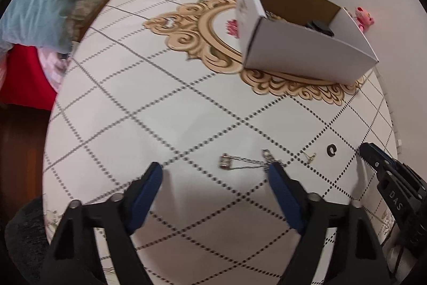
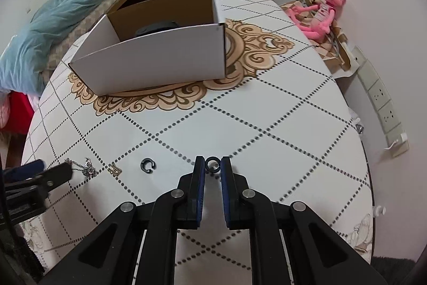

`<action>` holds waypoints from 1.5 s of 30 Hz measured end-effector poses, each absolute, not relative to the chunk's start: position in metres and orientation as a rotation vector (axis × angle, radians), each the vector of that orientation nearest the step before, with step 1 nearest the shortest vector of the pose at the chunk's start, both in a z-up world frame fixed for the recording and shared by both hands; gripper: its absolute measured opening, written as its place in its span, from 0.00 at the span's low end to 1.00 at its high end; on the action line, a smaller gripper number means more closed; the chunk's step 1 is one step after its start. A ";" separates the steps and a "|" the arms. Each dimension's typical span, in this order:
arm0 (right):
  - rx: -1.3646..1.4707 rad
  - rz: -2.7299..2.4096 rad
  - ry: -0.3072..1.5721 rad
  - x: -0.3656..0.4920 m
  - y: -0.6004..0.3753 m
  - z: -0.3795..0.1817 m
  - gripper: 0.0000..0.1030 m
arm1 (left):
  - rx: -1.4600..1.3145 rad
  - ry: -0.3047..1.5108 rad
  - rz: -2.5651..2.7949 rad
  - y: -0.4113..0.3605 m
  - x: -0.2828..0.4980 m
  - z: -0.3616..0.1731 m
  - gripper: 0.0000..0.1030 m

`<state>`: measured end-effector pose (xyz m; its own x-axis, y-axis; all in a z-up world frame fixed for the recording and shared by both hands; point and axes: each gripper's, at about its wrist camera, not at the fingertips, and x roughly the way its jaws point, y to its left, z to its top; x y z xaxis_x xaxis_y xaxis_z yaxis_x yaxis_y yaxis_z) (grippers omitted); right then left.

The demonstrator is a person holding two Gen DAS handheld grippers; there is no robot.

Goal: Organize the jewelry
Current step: 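Grasp a black earring with the right tool while the left tool grasps a small ring, then carry the earring and ring into the box and open both tools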

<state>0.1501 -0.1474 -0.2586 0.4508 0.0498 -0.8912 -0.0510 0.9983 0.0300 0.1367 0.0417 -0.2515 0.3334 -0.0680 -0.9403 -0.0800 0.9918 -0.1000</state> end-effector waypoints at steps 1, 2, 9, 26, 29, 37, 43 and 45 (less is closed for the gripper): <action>0.002 0.061 1.102 0.149 -0.149 -0.258 0.12 | -0.130 1.233 0.001 0.039 0.138 -0.254 0.58; 0.003 0.058 1.101 0.149 -0.151 -0.257 0.12 | -0.122 1.236 -0.004 0.036 0.138 -0.255 0.50; 0.017 0.047 1.098 0.149 -0.158 -0.253 0.12 | -0.071 1.200 -0.034 0.023 0.142 -0.252 0.07; 0.127 0.175 0.989 0.166 -0.157 -0.166 0.12 | -0.179 0.999 -0.182 0.033 0.154 -0.134 0.07; 0.142 0.215 0.976 0.181 -0.154 -0.146 0.12 | -0.181 0.967 -0.216 0.029 0.171 -0.110 0.07; 0.125 0.279 1.033 0.260 -0.144 -0.132 0.12 | -0.138 0.949 -0.262 0.016 0.229 -0.091 0.07; 0.109 0.267 1.131 0.305 -0.144 -0.154 0.12 | -0.139 1.045 -0.261 0.015 0.277 -0.120 0.07; 0.097 0.265 1.155 0.316 -0.143 -0.161 0.12 | -0.139 1.071 -0.259 0.014 0.286 -0.128 0.07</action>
